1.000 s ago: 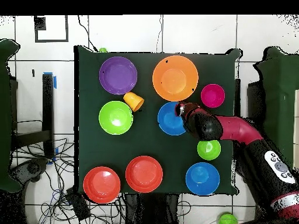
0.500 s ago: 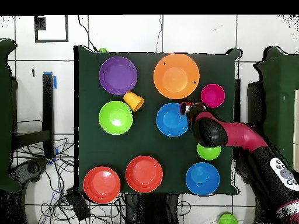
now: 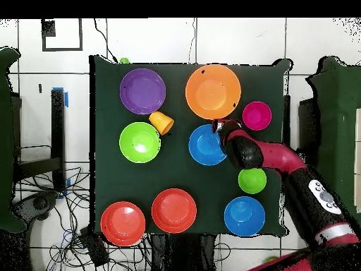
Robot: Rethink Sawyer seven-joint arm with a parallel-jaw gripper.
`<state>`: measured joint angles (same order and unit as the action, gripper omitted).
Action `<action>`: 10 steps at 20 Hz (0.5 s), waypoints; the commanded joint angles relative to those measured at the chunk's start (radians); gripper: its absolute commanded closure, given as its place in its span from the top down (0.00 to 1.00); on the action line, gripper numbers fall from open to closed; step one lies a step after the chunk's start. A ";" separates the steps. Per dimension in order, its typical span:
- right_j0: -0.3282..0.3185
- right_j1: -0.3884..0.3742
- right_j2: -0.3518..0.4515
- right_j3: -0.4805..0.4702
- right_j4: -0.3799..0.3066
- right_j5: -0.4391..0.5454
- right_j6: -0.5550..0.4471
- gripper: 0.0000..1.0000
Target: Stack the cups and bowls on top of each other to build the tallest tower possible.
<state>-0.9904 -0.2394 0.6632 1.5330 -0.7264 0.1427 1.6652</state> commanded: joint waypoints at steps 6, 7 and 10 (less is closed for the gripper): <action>0.136 0.187 -0.055 -0.292 -0.025 0.116 -0.058 0.00; 0.138 0.188 -0.053 -0.298 -0.021 0.118 -0.057 0.00; 0.143 0.196 -0.054 -0.314 -0.023 0.113 -0.052 0.00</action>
<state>-0.9238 -0.1830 0.6643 1.4124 -0.7162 0.1640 1.6654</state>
